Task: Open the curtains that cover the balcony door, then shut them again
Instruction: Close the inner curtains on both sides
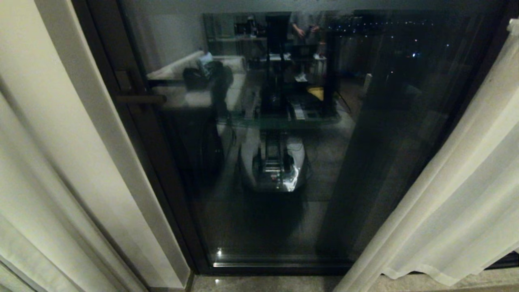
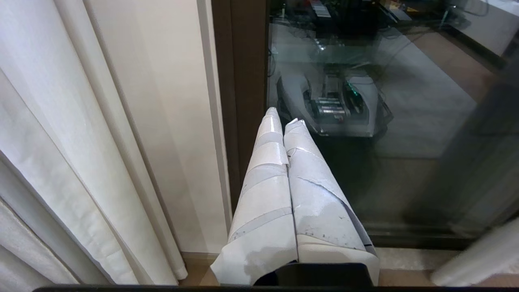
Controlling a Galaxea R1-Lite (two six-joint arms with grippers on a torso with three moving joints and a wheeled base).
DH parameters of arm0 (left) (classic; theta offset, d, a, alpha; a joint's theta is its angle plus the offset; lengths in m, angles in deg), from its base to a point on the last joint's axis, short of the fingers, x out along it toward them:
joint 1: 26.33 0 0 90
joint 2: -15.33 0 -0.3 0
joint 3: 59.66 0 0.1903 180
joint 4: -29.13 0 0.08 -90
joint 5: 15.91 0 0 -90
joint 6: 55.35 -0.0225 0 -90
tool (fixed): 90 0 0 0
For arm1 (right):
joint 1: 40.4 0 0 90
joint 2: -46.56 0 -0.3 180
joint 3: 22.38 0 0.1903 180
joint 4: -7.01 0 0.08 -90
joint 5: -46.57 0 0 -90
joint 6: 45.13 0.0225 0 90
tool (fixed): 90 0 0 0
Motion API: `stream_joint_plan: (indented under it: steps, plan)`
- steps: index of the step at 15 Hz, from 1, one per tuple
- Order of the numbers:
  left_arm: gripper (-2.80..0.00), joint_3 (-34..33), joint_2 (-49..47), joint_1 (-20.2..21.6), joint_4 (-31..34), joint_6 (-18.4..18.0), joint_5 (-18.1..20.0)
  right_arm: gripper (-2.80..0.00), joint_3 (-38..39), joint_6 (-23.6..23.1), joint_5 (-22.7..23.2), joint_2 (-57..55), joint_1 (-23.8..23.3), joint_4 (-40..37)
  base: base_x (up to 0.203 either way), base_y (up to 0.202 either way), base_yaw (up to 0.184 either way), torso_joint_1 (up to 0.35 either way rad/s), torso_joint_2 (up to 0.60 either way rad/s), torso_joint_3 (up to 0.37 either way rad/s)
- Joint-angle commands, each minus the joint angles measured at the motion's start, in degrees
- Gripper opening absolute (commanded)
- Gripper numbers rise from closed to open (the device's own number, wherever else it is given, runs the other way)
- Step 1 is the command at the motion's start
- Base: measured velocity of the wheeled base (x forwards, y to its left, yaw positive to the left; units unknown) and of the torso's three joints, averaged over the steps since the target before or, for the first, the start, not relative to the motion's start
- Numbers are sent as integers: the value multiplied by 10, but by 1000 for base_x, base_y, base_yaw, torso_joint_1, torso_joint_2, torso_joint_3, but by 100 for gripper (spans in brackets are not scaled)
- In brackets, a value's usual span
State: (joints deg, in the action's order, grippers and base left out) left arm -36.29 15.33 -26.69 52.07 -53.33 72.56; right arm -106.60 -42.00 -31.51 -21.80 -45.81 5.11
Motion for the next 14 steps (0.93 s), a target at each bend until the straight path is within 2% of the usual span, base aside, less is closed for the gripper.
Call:
stream_joint_plan:
  steps: [1,7,9,10,14]
  plan:
    - [-280,0,0,0,0,1,0,0,63,0,1,93,-6,-9,0,0,0,0,0,0]
    - [-280,0,0,0,0,0,0,0,255,-2,-8,256,-7,-31,0,0,0,0,0,0]
    - [-280,0,0,0,0,0,0,0,321,-15,-10,299,-7,-31,0,0,0,0,0,0]
    - [-280,0,0,0,0,0,0,-280,352,-21,-11,320,-7,-31,0,0,0,0,0,0]
    - [-280,0,0,0,0,0,0,-280,452,-33,-11,383,-7,-27,0,0,0,0,0,0]
